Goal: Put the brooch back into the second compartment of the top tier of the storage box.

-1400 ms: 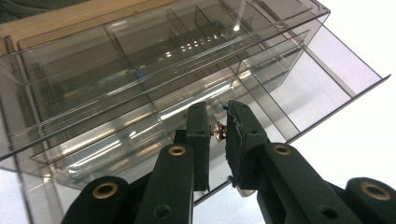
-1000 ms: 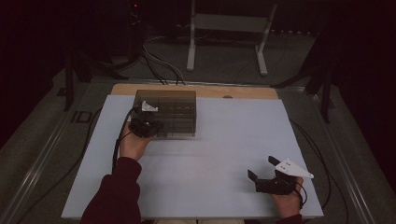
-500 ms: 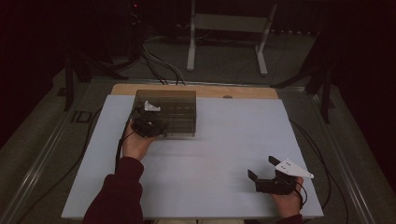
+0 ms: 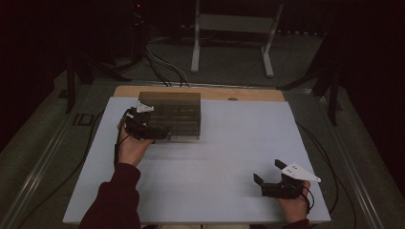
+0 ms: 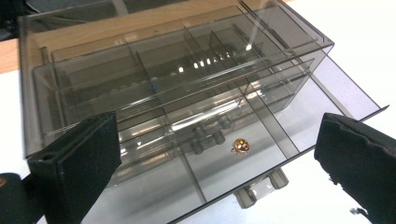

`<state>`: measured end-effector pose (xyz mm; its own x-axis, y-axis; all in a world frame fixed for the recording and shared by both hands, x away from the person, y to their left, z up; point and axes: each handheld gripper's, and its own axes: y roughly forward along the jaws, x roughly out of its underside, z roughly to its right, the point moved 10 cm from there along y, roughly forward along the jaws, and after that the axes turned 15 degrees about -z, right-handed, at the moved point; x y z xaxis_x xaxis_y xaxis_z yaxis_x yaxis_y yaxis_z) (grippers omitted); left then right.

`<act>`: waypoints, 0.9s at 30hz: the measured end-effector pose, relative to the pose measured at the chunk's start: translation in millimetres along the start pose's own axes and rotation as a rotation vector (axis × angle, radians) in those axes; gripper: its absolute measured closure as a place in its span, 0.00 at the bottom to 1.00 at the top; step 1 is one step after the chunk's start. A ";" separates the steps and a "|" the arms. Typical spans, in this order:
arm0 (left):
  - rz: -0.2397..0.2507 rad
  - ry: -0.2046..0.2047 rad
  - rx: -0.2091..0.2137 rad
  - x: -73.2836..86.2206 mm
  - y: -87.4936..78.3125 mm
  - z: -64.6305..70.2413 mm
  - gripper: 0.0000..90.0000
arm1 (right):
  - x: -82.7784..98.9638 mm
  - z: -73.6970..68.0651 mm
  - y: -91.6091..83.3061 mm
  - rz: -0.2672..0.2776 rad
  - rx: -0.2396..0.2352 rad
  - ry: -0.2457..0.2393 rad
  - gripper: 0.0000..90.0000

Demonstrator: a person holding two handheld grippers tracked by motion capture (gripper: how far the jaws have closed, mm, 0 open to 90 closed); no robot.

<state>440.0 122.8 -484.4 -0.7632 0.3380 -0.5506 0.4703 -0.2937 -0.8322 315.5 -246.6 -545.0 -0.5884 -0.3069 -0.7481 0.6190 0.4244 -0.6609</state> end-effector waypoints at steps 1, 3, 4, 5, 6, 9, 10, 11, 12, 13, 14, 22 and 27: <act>0.000 0.000 0.000 0.0 0.0 0.0 0.01 | 0.0 0.0 0.0 0.000 0.000 0.000 0.00; 0.016 -0.012 0.002 0.6 -3.3 -2.1 0.01 | 0.0 0.0 0.0 0.001 0.000 0.000 0.00; 0.028 -0.022 0.002 2.1 -5.7 -3.9 0.01 | 0.0 -0.2 0.0 0.000 0.000 -0.001 0.00; 0.028 -0.022 0.002 2.1 -5.7 -3.9 0.01 | 0.0 -0.2 0.0 0.000 0.000 -0.001 0.00; 0.038 -0.027 0.000 3.6 -7.6 -5.7 0.01 | 0.0 -0.3 0.0 0.000 0.000 -0.002 0.00; 0.049 -0.030 0.005 5.0 -10.1 -7.1 0.01 | 0.0 -0.3 0.0 0.000 0.001 -0.001 0.00; 0.055 -0.027 0.002 7.0 -12.5 -8.7 0.01 | 0.0 -0.2 -0.1 0.000 0.000 0.000 0.00; 0.055 -0.027 0.002 7.0 -12.5 -8.7 0.01 | 0.0 -0.2 -0.1 0.000 0.000 0.000 0.00; 0.071 -0.021 0.002 8.7 -15.4 -10.2 0.01 | 0.1 -0.1 -0.1 0.000 0.000 0.000 0.00; 0.077 -0.023 0.005 9.8 -17.2 -11.1 0.01 | 0.1 -0.2 -0.2 0.001 -0.001 0.002 0.00; 0.083 -0.026 0.009 10.8 -18.8 -11.9 0.01 | 0.0 -0.2 -0.2 0.001 -0.001 0.002 0.00; 0.115 -0.014 0.009 19.2 -30.9 -17.1 0.01 | 0.2 -0.2 -0.1 0.000 0.000 0.001 0.00; 0.126 -0.013 -0.006 24.1 -35.5 -19.7 0.01 | 0.2 -0.1 -0.1 0.000 -0.001 0.001 0.00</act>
<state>413.7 159.0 -469.4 -0.7034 0.2875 -0.6501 0.5656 -0.3275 -0.7569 315.3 -246.6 -545.1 -0.5891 -0.3058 -0.7479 0.6186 0.4249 -0.6610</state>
